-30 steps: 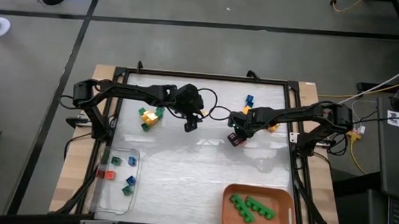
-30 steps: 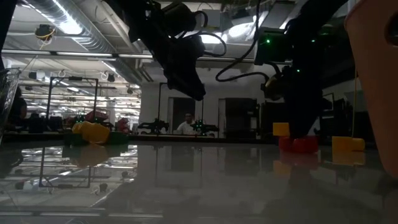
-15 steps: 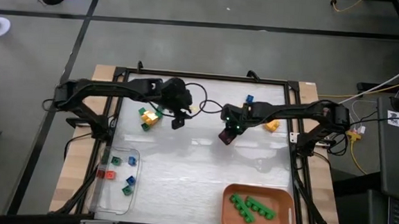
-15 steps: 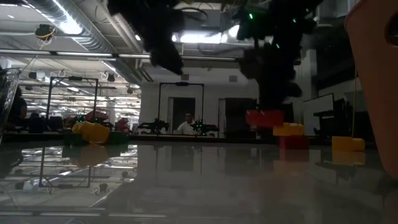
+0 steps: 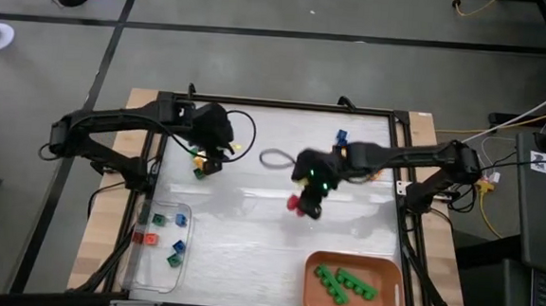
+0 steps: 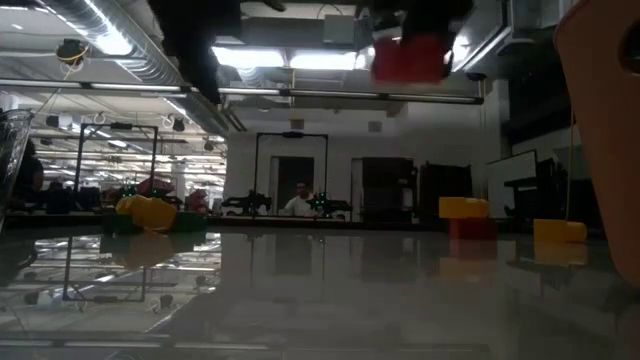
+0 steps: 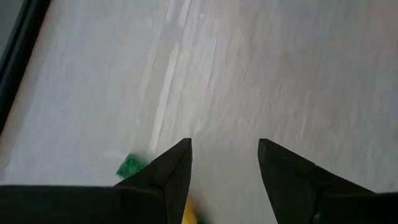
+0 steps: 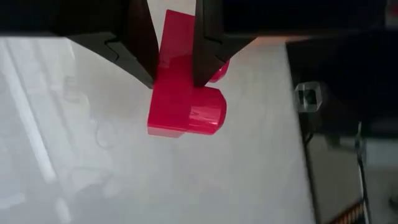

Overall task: Sort blocks by size
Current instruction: Put the big red game piece into the orange bin

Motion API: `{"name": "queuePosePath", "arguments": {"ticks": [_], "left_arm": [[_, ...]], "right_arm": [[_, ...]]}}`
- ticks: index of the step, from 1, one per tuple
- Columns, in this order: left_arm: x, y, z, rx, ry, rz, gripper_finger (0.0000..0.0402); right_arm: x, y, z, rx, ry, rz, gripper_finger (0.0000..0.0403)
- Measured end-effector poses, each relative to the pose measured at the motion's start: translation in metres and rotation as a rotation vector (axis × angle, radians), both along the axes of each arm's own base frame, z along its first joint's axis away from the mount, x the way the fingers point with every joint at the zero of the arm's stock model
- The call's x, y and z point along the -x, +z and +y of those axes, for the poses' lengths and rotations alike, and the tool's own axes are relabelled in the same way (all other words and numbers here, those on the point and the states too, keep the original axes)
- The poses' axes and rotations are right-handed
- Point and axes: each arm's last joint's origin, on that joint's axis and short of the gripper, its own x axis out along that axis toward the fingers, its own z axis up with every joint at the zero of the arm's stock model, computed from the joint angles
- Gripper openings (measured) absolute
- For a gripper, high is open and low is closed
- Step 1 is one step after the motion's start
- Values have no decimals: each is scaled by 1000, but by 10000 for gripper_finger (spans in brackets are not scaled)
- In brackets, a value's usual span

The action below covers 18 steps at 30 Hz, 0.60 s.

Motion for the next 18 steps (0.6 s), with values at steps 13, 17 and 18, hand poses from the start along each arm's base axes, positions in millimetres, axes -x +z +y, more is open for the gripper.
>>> {"name": "queuePosePath", "arguments": {"ticks": [13,17,18], "left_arm": [[2,-3,0,18,19,33,170],[2,-3,0,19,20,32,170],[1,-3,0,19,20,32,170]], "right_arm": [[56,1,132,120,132,117,80],[73,1,157,87,125,144,81],[76,0,161,88,127,146,81]]}}
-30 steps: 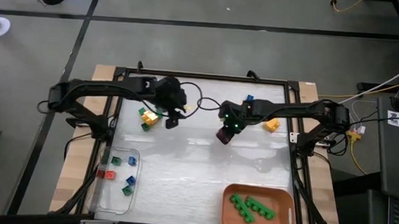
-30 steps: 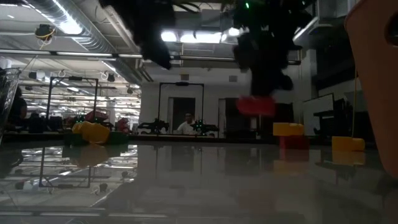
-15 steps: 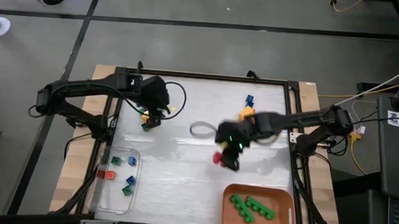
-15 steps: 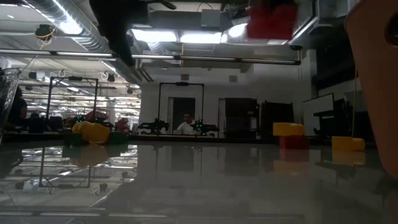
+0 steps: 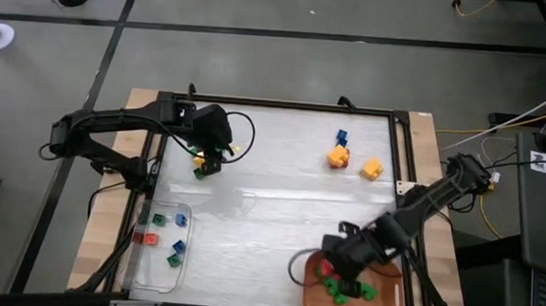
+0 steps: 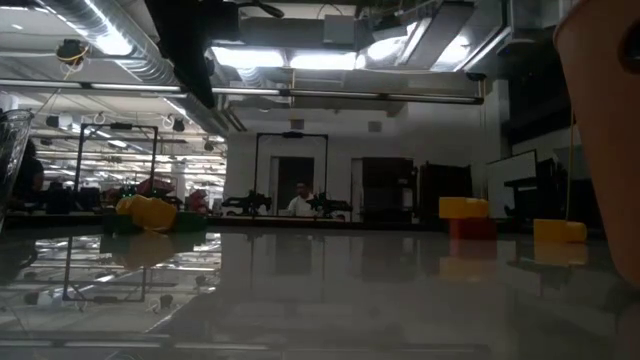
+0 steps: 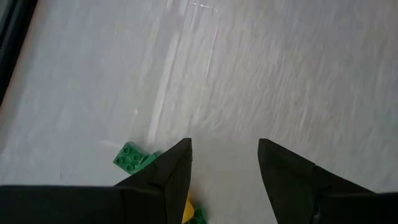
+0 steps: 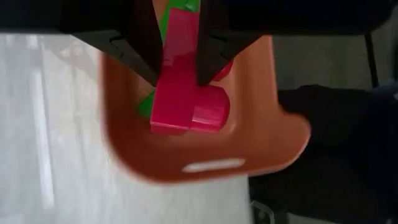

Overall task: Sort blocks by size
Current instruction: Put the big red game piece into the orange bin, then put the big yellow game piece into the orange bin

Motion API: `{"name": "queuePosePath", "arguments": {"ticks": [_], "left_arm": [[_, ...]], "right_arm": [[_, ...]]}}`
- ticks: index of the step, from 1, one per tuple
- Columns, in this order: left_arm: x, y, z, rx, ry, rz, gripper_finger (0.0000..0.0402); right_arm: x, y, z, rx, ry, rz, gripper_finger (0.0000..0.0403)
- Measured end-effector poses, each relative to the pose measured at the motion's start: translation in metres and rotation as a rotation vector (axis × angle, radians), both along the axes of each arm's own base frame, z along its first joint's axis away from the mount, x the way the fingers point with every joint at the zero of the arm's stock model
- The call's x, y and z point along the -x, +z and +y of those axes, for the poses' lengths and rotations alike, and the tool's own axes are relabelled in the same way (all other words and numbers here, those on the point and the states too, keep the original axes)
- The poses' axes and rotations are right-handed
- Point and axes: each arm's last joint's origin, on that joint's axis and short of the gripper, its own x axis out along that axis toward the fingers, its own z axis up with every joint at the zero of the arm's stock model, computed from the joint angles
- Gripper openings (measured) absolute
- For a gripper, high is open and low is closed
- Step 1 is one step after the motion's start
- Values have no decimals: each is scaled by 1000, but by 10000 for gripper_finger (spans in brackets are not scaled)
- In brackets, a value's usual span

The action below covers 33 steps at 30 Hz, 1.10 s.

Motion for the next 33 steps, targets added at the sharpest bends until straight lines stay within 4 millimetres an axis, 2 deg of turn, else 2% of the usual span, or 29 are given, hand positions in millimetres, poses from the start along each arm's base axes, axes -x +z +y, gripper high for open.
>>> {"name": "queuePosePath", "arguments": {"ticks": [4,8,17,23,27,33], "left_arm": [[0,0,0,18,36,-4,170],[0,0,0,31,61,-8,170],[-4,2,1,67,148,-68,170],[-7,4,2,62,149,-100,170],[-7,4,2,66,157,-104,170],[-15,10,4,50,153,-201,170]], "right_arm": [[12,-3,15,-5,-39,9,81],[19,-10,20,-7,-101,56,100],[21,-23,17,32,-124,87,195],[22,-23,16,62,-44,65,211],[18,-21,4,134,-34,51,211],[13,-24,-32,338,16,134,211]]}}
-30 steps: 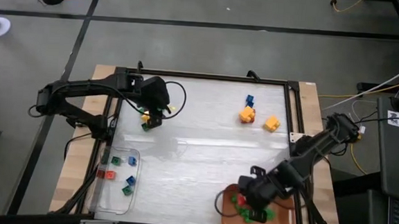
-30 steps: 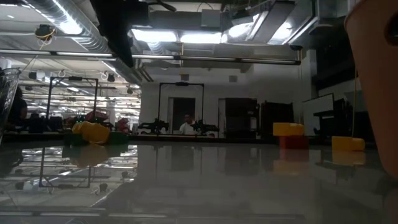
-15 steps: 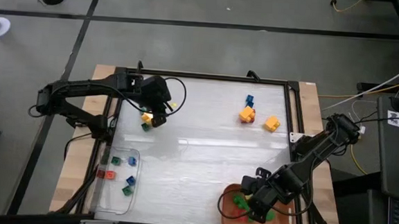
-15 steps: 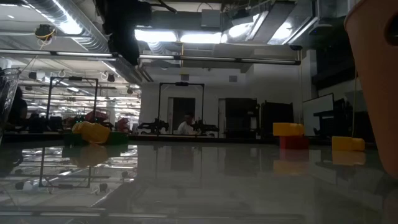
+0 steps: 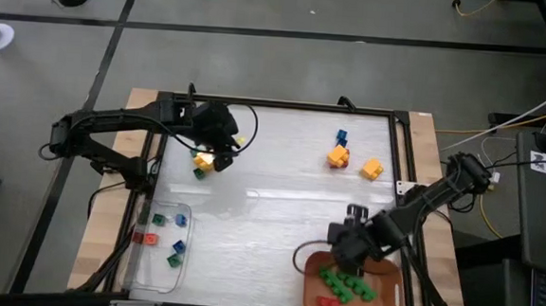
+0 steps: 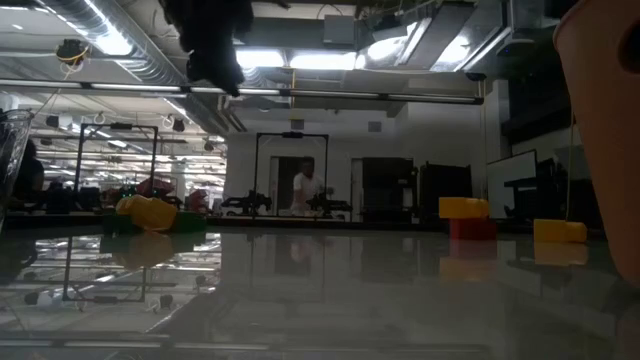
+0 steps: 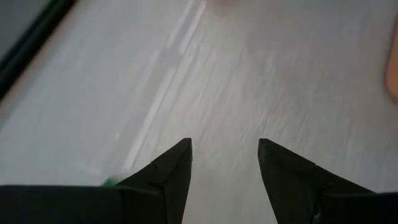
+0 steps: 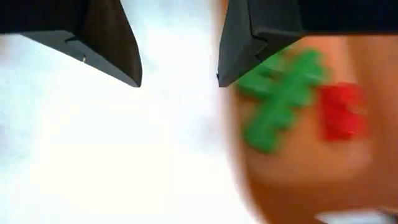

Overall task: Sort blocks by size
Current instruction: Put the big yellow game piece into the orange bin

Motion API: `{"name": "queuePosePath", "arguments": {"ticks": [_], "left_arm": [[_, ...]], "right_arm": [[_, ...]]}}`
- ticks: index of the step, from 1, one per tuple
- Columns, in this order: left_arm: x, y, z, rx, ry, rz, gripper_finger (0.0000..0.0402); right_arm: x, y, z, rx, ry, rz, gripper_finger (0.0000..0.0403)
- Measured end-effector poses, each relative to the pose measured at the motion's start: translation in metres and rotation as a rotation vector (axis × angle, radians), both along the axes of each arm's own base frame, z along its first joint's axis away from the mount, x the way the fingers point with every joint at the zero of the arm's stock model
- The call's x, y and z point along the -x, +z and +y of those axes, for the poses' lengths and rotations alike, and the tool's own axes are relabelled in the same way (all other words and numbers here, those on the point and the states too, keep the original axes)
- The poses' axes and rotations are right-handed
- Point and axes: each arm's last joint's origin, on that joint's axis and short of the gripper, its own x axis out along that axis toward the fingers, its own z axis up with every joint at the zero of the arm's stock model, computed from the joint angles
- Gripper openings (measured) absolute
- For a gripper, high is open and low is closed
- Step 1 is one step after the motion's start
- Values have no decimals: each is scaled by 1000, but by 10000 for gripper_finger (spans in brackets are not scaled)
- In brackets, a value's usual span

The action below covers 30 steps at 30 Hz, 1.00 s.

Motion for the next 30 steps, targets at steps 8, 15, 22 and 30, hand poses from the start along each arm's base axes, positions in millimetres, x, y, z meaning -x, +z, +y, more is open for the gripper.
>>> {"name": "queuePosePath", "arguments": {"ticks": [8,15,22,30], "left_arm": [[-8,7,2,-30,-3,-108,170],[-17,4,5,-26,9,-132,170],[-34,-15,9,-37,-24,-63,170],[-38,-22,10,-67,-69,-30,170]], "right_arm": [[-15,1,-52,312,64,35,211],[-37,2,-109,406,-123,13,211],[-46,2,-168,384,-335,26,211],[-53,2,-230,252,-577,-62,211]]}}
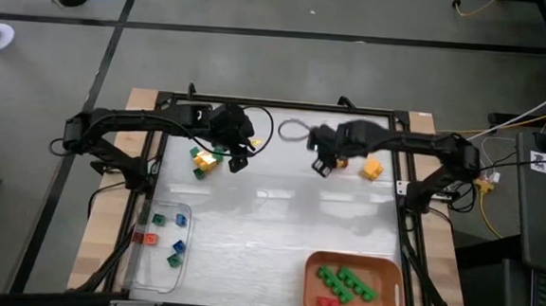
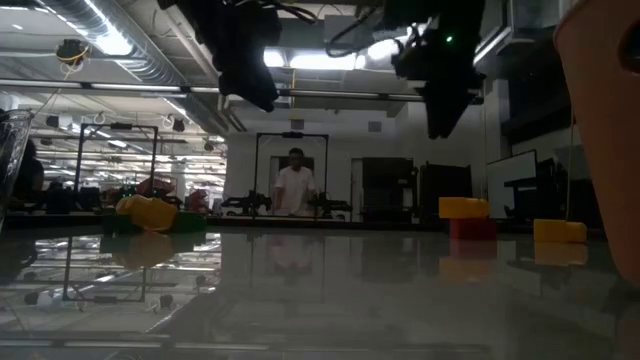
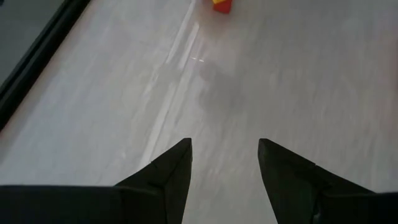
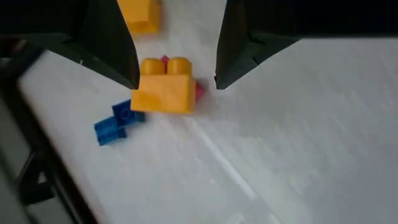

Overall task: Sort blocks by size
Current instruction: Put the big yellow game piece into the orange bin

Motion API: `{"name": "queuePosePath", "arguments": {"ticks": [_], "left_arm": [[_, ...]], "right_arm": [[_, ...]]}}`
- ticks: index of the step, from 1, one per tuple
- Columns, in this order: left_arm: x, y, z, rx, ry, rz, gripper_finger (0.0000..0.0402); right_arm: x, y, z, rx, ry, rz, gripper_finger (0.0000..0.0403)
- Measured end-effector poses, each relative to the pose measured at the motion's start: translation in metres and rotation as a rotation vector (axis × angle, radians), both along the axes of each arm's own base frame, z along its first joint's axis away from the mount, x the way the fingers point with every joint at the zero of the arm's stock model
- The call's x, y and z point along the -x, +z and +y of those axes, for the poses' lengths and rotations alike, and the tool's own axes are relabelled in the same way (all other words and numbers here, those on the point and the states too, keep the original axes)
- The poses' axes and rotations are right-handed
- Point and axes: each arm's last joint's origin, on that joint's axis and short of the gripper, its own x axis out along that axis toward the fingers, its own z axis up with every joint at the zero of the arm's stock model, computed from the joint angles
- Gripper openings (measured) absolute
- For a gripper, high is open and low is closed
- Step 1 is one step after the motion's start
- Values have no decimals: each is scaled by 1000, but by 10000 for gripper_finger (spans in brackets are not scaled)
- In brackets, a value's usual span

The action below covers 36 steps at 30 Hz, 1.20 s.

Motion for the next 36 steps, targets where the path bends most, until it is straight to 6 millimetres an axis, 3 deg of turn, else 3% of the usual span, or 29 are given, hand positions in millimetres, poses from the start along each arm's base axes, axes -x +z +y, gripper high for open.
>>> {"name": "queuePosePath", "arguments": {"ticks": [8,12,18,23,28,36], "left_arm": [[0,0,0,-18,-22,7,170],[0,0,0,-35,-42,11,170],[0,0,0,-45,-56,16,170],[2,-2,-1,-38,-56,42,170],[2,-1,0,-39,-56,35,170],[2,-1,-1,-29,-49,32,170]], "right_arm": [[15,0,-56,-88,-370,-115,211],[22,0,-71,-101,-314,-82,211],[34,-3,-64,-190,-80,103,211],[48,-11,-61,-244,-146,230,211],[45,-28,-66,-268,-235,143,211],[37,-43,-68,-270,-93,58,211]]}}
